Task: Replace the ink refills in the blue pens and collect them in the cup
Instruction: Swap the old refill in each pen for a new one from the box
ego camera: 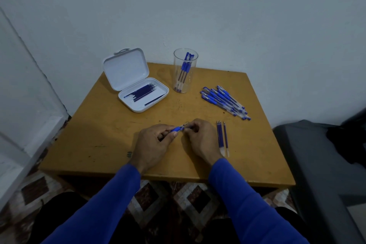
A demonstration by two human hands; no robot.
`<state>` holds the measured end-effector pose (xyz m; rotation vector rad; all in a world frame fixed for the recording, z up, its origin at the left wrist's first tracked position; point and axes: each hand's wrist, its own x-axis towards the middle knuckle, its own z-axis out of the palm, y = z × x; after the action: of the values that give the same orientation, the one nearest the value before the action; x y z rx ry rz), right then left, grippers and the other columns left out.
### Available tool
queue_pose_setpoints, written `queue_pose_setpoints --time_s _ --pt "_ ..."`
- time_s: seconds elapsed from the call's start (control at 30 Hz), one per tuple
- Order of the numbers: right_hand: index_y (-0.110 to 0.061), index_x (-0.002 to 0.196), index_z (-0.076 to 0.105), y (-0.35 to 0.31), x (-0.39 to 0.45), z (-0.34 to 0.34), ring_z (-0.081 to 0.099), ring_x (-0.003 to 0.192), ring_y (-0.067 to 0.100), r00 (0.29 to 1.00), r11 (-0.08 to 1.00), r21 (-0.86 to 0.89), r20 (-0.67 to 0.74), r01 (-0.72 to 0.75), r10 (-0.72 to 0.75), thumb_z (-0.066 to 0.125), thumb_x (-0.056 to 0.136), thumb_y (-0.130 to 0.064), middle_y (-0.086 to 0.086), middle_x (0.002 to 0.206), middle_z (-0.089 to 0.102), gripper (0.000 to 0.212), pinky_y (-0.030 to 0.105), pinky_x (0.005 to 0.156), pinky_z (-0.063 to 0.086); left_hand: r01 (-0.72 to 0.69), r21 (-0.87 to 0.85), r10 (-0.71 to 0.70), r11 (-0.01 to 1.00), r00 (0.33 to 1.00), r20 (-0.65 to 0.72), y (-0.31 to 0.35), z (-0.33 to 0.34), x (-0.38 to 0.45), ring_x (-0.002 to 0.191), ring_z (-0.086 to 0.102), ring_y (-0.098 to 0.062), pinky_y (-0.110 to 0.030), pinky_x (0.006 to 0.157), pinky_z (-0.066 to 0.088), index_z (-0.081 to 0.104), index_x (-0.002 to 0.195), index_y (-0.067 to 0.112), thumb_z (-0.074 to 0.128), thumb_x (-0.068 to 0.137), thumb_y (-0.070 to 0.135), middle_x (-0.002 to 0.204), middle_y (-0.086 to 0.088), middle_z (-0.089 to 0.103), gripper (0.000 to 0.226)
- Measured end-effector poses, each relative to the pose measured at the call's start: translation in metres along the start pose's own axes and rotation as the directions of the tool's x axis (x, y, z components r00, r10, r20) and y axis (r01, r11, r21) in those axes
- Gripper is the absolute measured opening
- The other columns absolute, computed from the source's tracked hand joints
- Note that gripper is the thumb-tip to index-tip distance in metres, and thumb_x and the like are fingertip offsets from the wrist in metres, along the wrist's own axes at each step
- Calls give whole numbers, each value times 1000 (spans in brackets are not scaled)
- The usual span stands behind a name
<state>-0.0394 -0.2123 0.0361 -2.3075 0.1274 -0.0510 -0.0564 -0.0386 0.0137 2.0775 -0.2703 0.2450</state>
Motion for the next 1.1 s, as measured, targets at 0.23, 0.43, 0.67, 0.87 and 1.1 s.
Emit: queue_pose_setpoints --time_s 0.23,0.43,0.67,0.87,1.1 --pt "-12 104 68 4 -9 -20 52 55 6 987 751 641 76 -159 144 57 102 -8 0 85 75 12 20 45 40 -28 51 27 998 999 16 2 3 0 81 61 0 -13 66 45 75 110 29 71 93 26 85 20 68 18" --pt "-16 99 71 7 -12 -23 51 58 6 986 784 605 157 -140 56 62 99 -8 -6 75 68 12 21 48 40 -19 81 16 997 999 29 2 2 0 84 60 2 -13 68 46 74 112 28 70 94 27 88 20 67 19" --pt "-13 100 72 8 -11 -20 54 61 3 984 823 557 179 -112 13 64 98 -7 -4 79 70 10 15 50 43 -27 116 23 993 999 41 2 2 0 84 59 4 -9 66 43 74 112 28 70 94 29 87 23 65 19" --pt "-9 98 71 9 -9 -17 53 59 4 983 863 501 183 -69 -28 63 100 -22 6 83 73 15 17 53 45 -30 71 27 997 998 50 -1 2 0 84 60 3 -13 68 45 75 113 28 69 94 28 91 20 68 20" --pt "-14 110 69 11 -9 -19 53 63 4 976 841 541 191 -13 -108 65 98 -16 4 85 67 12 20 56 46 -38 100 34 994 999 39 -2 3 0 82 60 2 -11 66 45 76 112 26 70 93 30 89 19 68 20"
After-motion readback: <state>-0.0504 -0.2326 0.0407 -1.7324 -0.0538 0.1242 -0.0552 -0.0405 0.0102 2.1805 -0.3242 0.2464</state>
